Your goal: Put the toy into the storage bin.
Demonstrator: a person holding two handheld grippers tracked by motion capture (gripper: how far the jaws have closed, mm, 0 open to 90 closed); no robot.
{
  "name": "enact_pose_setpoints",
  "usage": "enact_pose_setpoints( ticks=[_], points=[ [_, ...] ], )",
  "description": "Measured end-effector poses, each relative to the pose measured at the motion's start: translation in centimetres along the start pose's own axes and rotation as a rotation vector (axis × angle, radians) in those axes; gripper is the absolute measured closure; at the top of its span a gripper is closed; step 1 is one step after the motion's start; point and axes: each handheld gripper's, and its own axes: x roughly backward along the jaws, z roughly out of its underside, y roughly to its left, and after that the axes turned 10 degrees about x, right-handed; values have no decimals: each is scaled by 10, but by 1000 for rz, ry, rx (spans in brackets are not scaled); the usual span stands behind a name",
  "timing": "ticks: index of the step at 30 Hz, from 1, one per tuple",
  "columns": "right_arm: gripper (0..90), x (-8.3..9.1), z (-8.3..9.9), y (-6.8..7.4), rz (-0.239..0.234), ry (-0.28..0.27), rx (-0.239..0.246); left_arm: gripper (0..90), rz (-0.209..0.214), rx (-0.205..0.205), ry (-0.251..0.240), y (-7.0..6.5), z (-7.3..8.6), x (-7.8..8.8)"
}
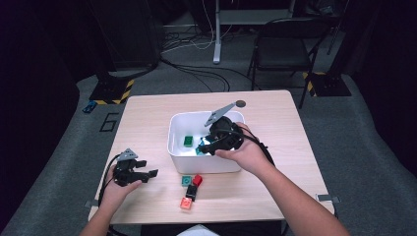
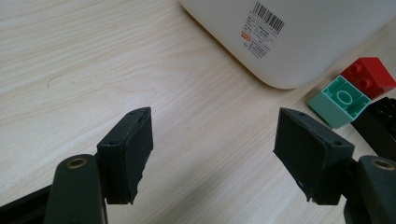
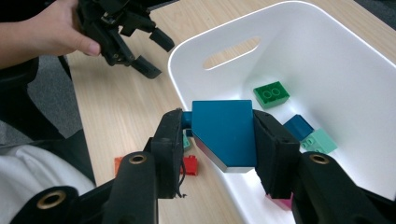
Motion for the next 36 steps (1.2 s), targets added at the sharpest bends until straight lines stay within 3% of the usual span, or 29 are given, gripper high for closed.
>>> enact_pose_setpoints(
  ticks=[9,11,36],
  points=[
    [564,-19,-9,-18,30,11,-25,277,1,-6,-2,1,0,0],
    [564,-26,-12,-24,39,11,-12,277,0,-1,-9,1,0,0],
    [564,-98,-28,-61,80,33,-48,277,1,-2,-2,3,-1,0]
  ],
)
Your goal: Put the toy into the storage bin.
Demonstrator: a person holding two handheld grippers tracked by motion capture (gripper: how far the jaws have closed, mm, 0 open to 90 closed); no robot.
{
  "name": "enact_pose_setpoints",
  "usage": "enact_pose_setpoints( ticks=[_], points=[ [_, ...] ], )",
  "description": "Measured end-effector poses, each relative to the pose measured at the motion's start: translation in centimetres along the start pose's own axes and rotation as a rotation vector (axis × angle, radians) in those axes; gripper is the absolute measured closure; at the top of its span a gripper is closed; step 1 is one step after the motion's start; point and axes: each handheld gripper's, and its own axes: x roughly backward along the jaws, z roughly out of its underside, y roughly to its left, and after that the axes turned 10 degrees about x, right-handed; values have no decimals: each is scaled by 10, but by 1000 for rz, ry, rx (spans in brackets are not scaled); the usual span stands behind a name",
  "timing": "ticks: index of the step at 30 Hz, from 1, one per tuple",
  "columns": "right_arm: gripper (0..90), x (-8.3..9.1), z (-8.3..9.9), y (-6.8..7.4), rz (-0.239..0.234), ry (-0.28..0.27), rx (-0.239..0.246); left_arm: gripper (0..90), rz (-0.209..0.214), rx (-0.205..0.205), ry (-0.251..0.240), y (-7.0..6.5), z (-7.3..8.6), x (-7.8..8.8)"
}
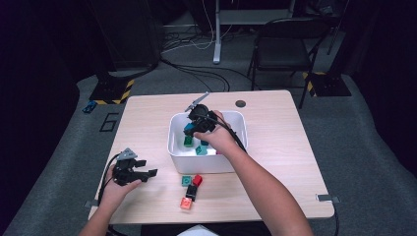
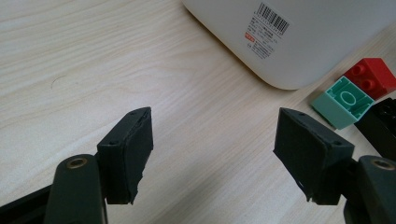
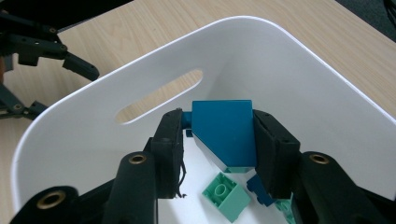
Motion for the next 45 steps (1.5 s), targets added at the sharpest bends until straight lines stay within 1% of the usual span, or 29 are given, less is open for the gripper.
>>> enact_pose_setpoints(
  ticks=[4,5,6,8,11,14,15,18,19,20,22,24,25,27,28,31,33,35,36,38,40,42,43,44,45],
  points=[
    [564,-13,0,-5,5,14,-14,277,1,-4,5,0,0,-1],
    [564,-16,1,-7,8,17,-9,277,1,-5,6,0,0,-1],
    [564,-18,1,-8,8,24,-24,277,2,-6,5,0,0,-1],
    [564,-25,2,-12,9,22,-19,277,2,-3,6,0,0,-1],
    [563,-30,3,-14,13,33,-38,277,3,-1,4,0,0,-1],
    [559,-33,4,-16,19,36,-44,277,4,-5,10,0,0,-1],
    [546,-34,4,-16,22,39,-50,277,2,-5,3,0,0,-1],
    [498,-34,4,-15,31,42,-56,278,4,-4,7,-1,0,-1],
    [498,-33,4,-15,30,42,-44,278,5,-4,9,0,0,-1],
    [498,-30,4,-13,35,43,-50,278,4,-5,8,-1,0,-1],
    [498,-25,3,-11,37,33,-31,278,5,-9,9,-1,0,-1],
    [498,-17,1,-8,41,29,-34,279,3,-8,3,-1,0,-2],
    [496,-13,1,-7,42,24,-21,279,4,-11,2,-1,0,-2],
    [492,-5,0,-3,38,19,-13,285,5,-15,3,-2,0,-1],
    [491,0,1,0,41,16,-3,288,5,-8,3,-2,0,0],
    [487,12,2,6,48,9,17,288,2,-14,9,-2,0,-1],
    [487,19,4,10,51,4,23,288,1,-13,3,-4,0,-2],
    [487,25,6,12,43,-7,22,288,2,-19,7,-4,0,-2],
    [486,27,8,13,44,-9,28,288,2,-21,4,-5,0,-2],
    [483,33,10,16,44,-2,24,288,3,-20,4,-6,0,-2],
    [481,40,12,18,48,-12,22,288,3,-27,4,-7,0,-2],
    [480,49,16,20,52,-28,40,289,5,-26,6,-8,0,-2],
    [480,55,17,22,55,-34,33,288,5,-33,9,-9,0,-2],
    [480,59,19,23,58,-40,35,288,8,-31,7,-10,0,-3],
    [480,62,20,25,59,-39,30,289,11,-37,15,-10,0,-2]
  ],
)
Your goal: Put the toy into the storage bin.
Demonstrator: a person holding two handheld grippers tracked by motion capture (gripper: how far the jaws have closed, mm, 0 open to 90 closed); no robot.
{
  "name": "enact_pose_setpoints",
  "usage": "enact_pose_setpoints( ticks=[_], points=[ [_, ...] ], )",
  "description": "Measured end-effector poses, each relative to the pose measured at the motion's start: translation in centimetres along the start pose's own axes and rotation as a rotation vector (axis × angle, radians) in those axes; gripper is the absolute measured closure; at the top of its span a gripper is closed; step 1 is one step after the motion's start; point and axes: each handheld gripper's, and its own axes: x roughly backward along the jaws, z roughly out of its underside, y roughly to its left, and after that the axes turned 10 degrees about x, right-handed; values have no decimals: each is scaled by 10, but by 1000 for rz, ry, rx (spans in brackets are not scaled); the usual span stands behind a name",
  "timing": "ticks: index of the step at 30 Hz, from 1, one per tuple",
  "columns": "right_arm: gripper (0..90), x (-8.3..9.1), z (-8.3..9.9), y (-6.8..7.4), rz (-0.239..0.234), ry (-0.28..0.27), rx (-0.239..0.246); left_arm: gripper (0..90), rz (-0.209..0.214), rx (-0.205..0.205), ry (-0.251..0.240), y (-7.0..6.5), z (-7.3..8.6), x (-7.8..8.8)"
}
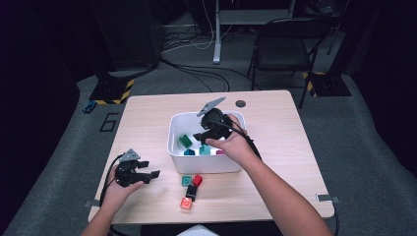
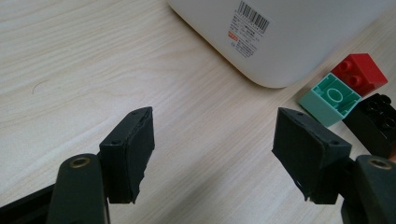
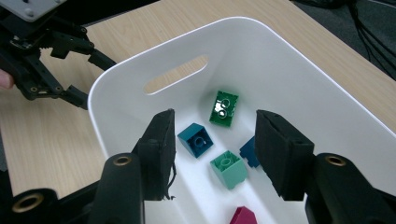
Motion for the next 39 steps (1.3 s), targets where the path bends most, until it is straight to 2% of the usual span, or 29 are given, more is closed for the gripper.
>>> enact_pose_setpoints(
  ticks=[7,13,17,22,28,30,32,36,39],
  points=[
    [480,22,13,11,7,-24,-4,294,1,-11,-7,-5,0,0],
    [478,37,24,24,11,-34,24,304,13,-13,-9,-10,0,1],
    [477,44,34,34,6,-60,27,326,20,-31,-12,-14,-1,1],
    [477,50,47,46,12,-59,41,341,38,-51,-19,-23,-2,1],
    [475,48,65,58,27,-64,31,355,63,-73,-17,-33,-3,0],
    [473,45,71,61,27,-62,22,357,71,-86,-14,-35,-3,0],
    [472,41,78,63,25,-63,18,360,77,-82,-11,-38,-2,-1],
    [472,32,92,68,30,-74,6,364,78,-115,14,-45,-1,-1],
    [472,25,101,72,33,-78,-2,374,81,-131,12,-52,-1,-2]
  ],
)
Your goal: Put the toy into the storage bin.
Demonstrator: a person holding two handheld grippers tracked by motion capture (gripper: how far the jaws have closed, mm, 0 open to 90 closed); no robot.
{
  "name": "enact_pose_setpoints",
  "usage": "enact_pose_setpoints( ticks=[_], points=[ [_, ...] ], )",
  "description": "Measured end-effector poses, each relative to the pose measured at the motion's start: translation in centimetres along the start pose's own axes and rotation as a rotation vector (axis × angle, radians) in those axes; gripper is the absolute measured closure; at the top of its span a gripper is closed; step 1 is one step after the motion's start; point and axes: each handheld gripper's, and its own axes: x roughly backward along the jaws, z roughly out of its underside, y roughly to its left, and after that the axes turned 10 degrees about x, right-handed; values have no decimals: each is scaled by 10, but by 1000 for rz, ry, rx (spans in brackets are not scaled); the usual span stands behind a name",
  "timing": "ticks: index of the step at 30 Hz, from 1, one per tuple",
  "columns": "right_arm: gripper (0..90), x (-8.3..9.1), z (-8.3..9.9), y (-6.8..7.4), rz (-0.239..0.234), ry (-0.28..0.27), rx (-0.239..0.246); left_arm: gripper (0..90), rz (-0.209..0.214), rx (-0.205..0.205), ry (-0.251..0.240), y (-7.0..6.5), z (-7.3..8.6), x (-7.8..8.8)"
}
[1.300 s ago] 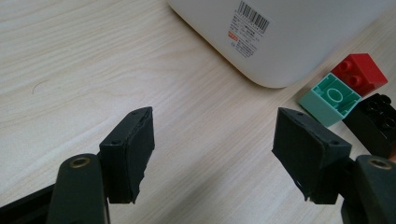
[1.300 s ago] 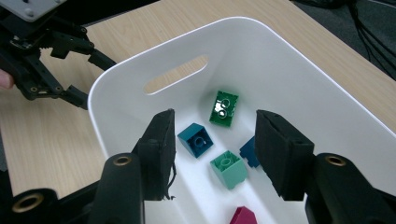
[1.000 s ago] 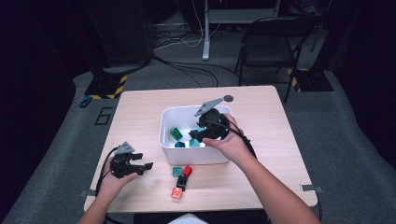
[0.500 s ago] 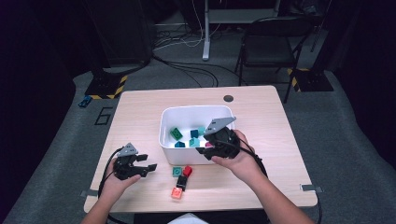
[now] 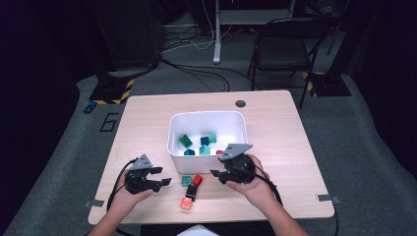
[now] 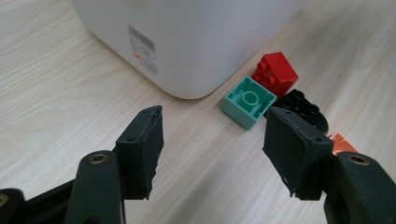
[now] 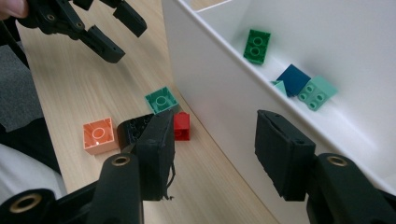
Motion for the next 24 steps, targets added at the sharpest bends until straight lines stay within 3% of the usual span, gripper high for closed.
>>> enact_pose_setpoints(
  ticks=[6,13,24],
  points=[
    [473,-13,18,6,13,14,7,370,25,21,14,-14,0,-3],
    [473,-21,37,10,13,13,-11,364,27,2,38,-34,8,-8],
    [472,-21,45,11,13,4,2,336,44,6,54,-53,14,-15]
  ],
)
